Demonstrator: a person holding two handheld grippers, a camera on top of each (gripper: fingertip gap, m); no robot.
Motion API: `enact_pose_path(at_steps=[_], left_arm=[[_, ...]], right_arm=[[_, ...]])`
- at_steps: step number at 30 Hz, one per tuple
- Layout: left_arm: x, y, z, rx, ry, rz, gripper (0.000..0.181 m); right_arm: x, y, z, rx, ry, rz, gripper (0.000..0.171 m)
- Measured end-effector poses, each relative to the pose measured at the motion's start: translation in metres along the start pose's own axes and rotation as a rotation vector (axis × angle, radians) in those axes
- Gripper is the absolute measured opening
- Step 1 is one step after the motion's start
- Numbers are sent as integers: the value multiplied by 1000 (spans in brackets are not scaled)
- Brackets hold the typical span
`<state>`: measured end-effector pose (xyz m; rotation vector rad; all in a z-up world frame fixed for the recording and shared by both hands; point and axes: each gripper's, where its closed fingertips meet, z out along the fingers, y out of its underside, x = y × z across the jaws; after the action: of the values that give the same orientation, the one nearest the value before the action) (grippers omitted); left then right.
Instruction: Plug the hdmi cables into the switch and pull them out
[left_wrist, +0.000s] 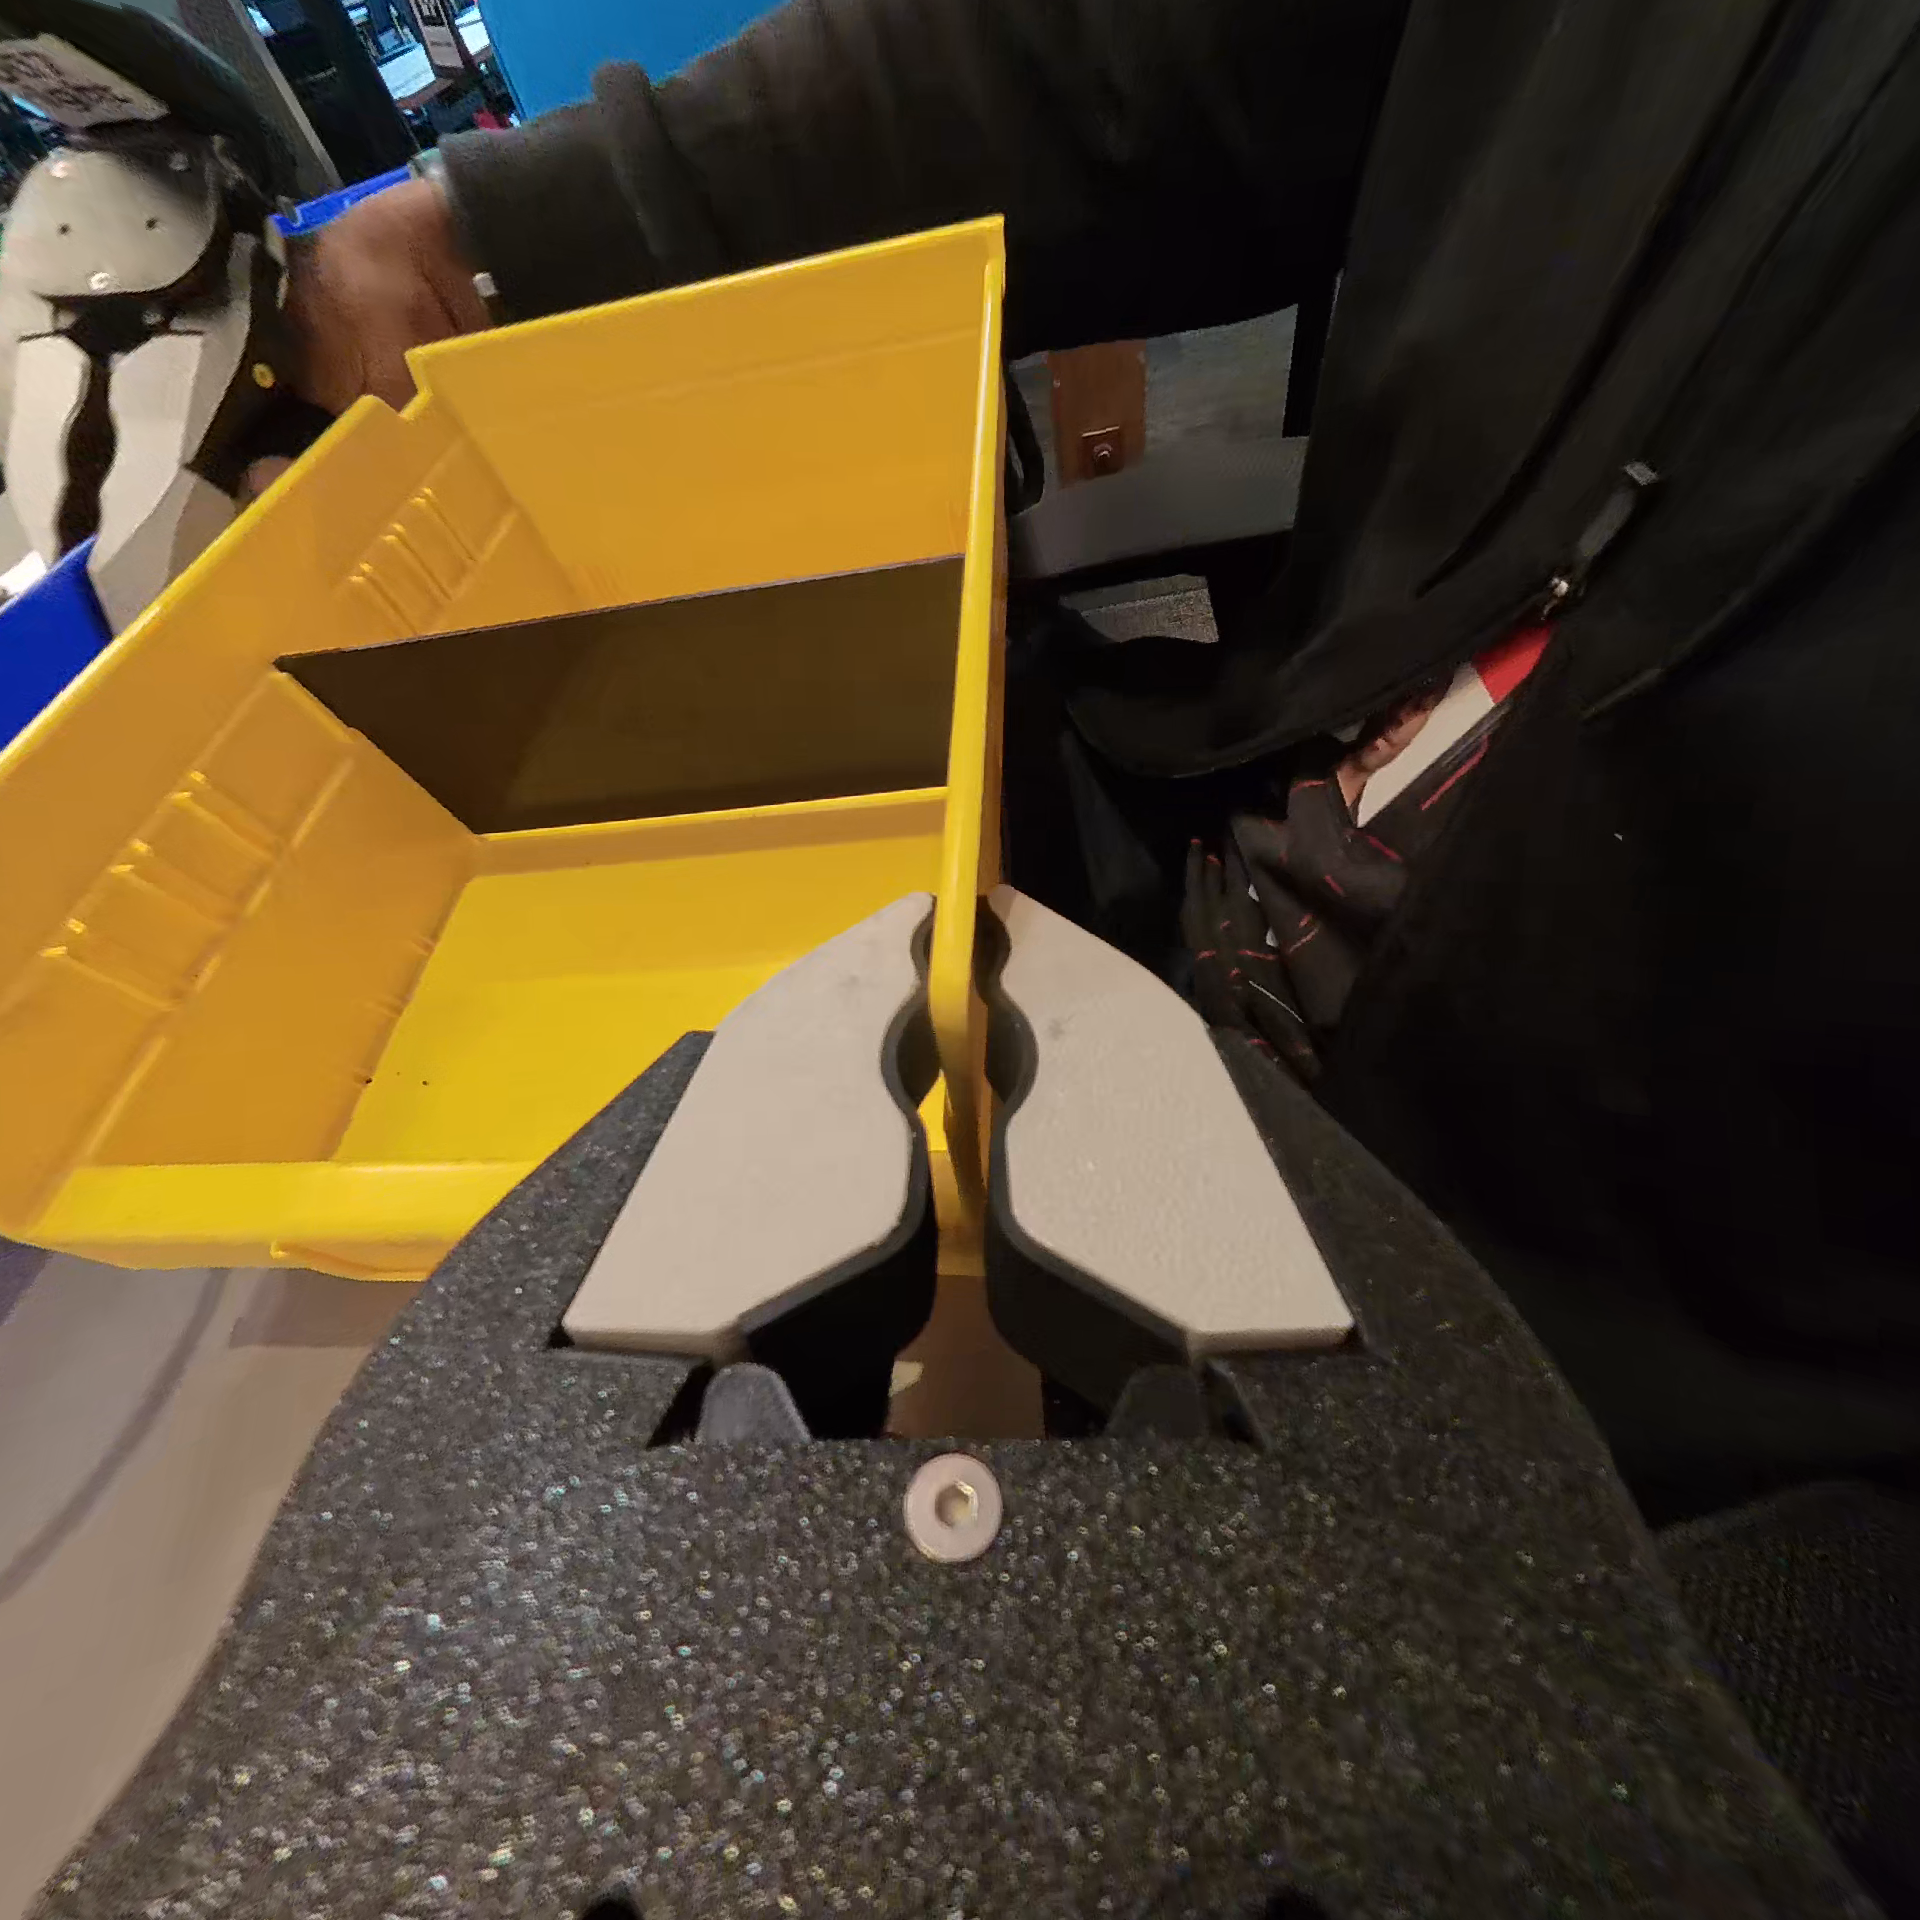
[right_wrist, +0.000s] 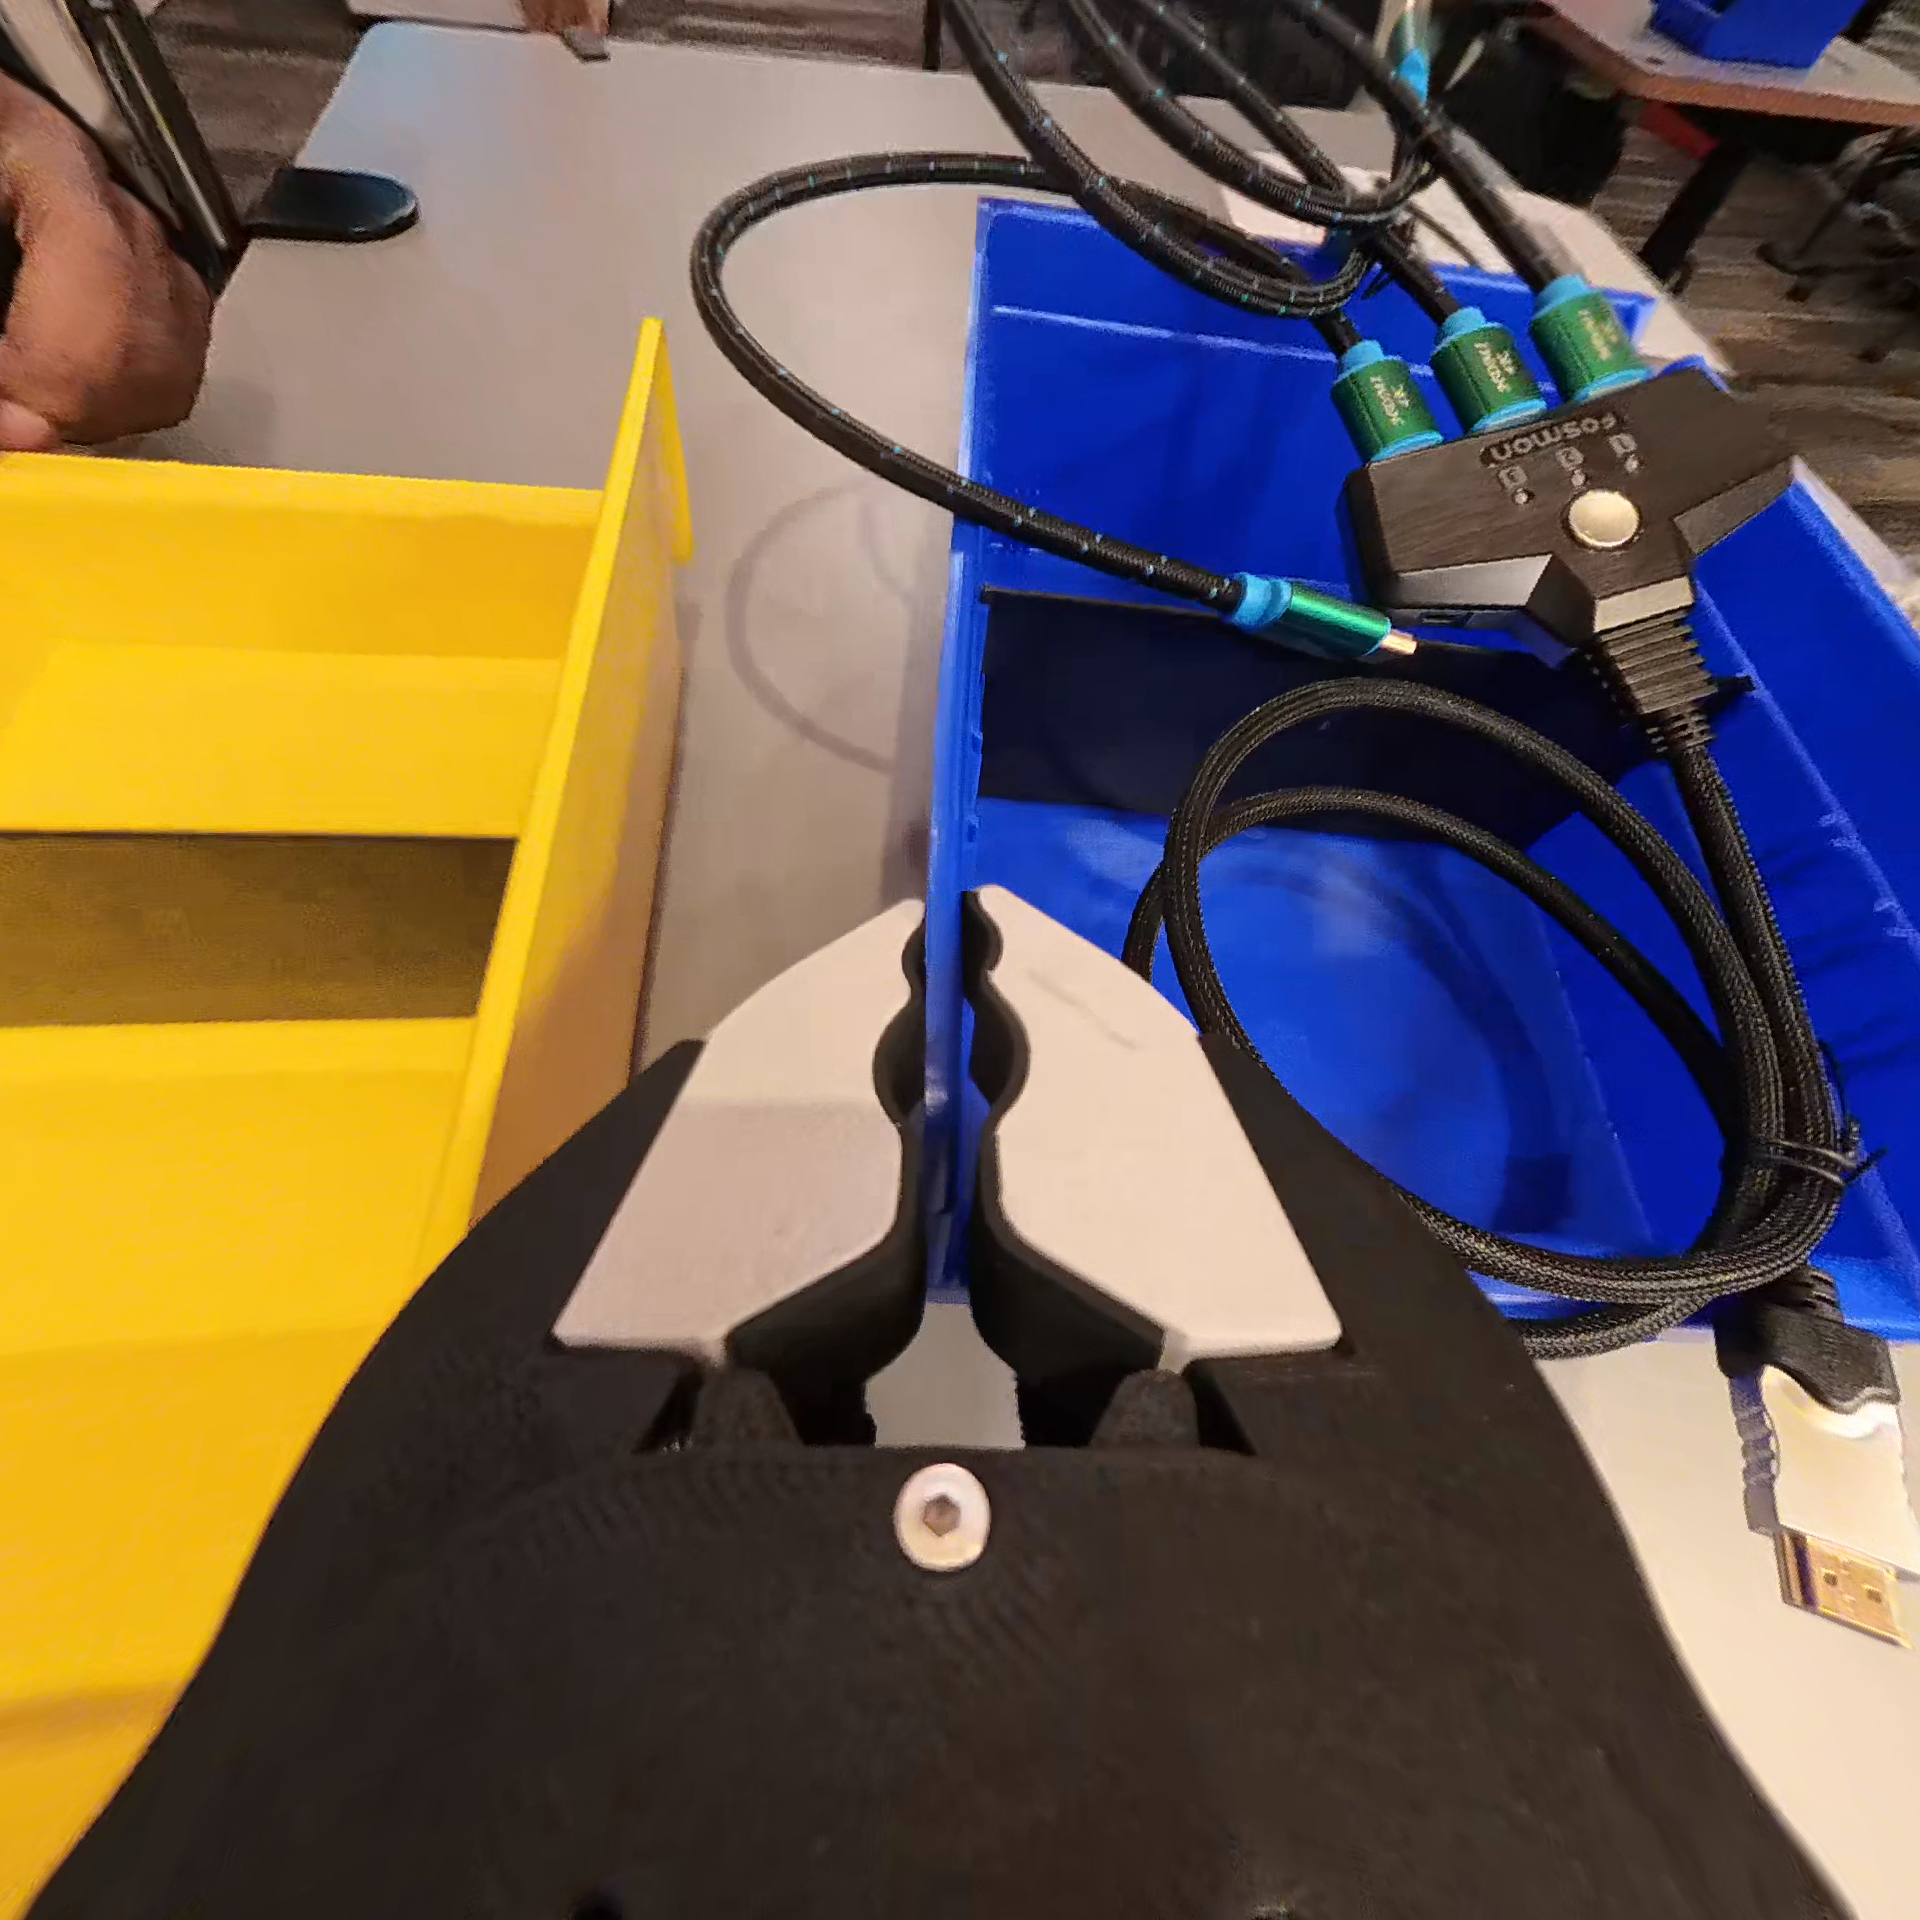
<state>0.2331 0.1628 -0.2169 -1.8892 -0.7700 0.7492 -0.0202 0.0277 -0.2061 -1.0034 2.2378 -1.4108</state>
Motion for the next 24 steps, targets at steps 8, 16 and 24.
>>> enact_pose_path(at_steps=[8,16,24], left_arm=[[-7,-12,6,109,-22,40,18],[-127,-19,-103,384,-535,-331,32],[-277,71,-152,206,-734,-966,43]], right_arm=[[4,-21,-3,-9,-14,1,26],[9,-25,-88,-122,288,187,47],[-72,36,-135,-194,301,530,67]])
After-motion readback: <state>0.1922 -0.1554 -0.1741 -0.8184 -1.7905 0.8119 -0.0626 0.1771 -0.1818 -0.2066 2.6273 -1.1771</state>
